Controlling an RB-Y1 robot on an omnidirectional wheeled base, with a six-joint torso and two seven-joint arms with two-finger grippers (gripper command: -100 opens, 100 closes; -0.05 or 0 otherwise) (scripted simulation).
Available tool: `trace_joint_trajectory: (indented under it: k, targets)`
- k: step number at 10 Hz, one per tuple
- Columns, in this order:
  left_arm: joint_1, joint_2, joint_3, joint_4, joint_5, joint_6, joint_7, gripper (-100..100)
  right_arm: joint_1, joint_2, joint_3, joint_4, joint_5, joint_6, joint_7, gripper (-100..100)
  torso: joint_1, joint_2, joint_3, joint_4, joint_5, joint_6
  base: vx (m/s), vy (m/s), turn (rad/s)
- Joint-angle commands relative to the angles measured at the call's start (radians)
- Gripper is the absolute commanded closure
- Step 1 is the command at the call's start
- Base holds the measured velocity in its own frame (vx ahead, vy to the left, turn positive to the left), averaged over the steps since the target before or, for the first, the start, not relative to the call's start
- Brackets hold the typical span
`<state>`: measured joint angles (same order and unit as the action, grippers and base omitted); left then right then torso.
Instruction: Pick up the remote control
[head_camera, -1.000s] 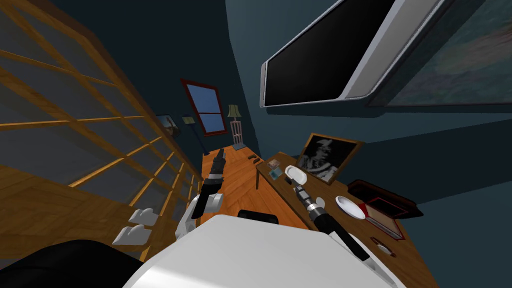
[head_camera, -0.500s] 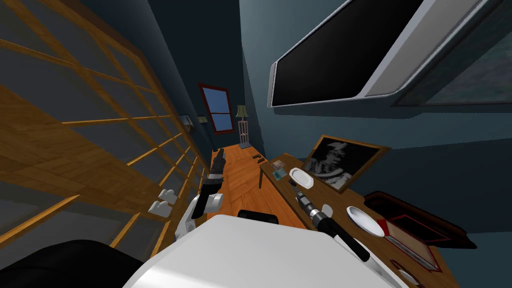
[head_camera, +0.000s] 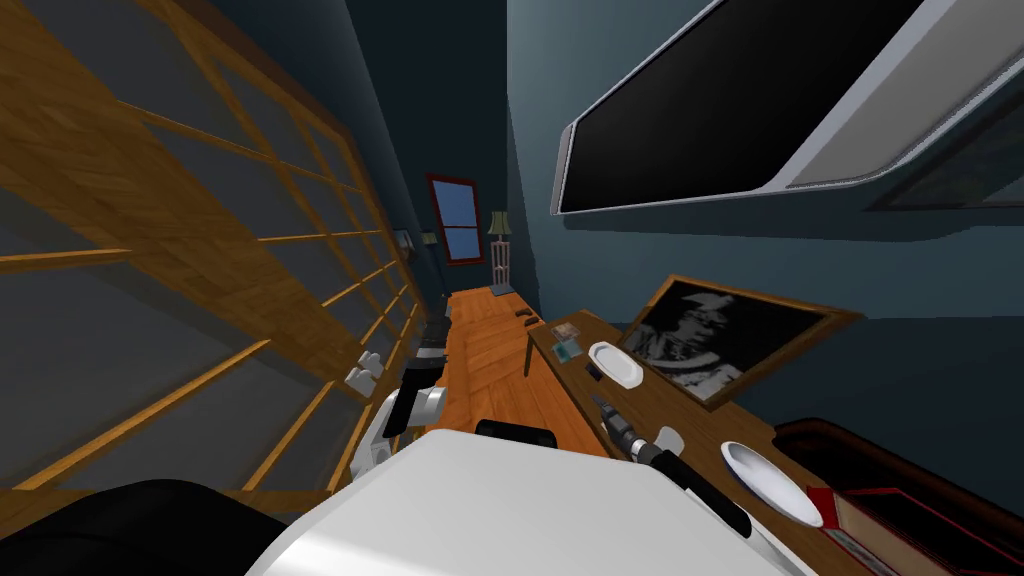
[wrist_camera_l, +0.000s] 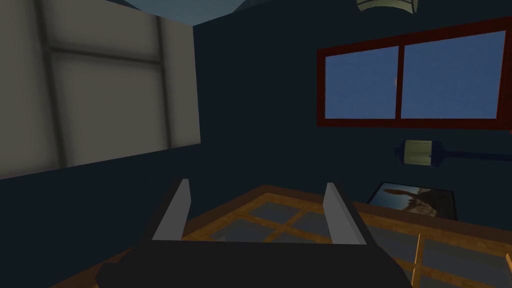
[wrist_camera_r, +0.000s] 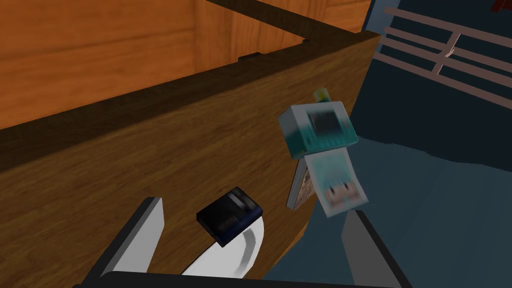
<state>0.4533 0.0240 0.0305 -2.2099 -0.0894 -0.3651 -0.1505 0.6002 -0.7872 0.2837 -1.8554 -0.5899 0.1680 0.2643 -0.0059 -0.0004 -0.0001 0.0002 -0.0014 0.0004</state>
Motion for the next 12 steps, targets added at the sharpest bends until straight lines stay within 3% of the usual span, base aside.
trace_joint_trajectory:
  k: [1,4,9,11,12]
  targets:
    - [0.0,0.0,0.0,0.0,0.0,0.0,0.0,0,-0.001,-0.026,0.013,0.026,-0.038,0.014,-0.002,-100,0.0,0.0,0.0,0.0,0.0,0.0,-0.036,-0.046,0.149]
    - [0.0,0.0,0.0,0.0,0.0,0.0,0.0,0,0.006,-0.09,0.053,0.094,-0.119,0.074,-0.004,-100,0.0,0.0,0.0,0.0,0.0,0.001,-0.049,-0.046,0.228]
    - [0.0,0.0,0.0,0.0,0.0,0.0,0.0,0,0.011,-0.149,0.091,0.171,-0.234,0.128,-0.01,-100,-0.001,0.0,0.0,0.0,0.0,0.001,-0.048,-0.044,0.206]
    - [0.0,0.0,0.0,0.0,0.0,0.0,0.0,0,0.012,-0.203,0.126,0.237,-0.313,0.176,-0.018,-100,-0.001,-0.001,-0.001,0.0,0.0,0.001,-0.048,-0.058,0.294]
    - [0.0,0.0,0.0,0.0,0.0,0.0,0.0,0,0.012,-0.203,0.126,0.237,-0.326,0.176,-0.018,-100,-0.003,-0.001,0.0,0.0,0.0,0.0,-0.051,-0.069,0.197]
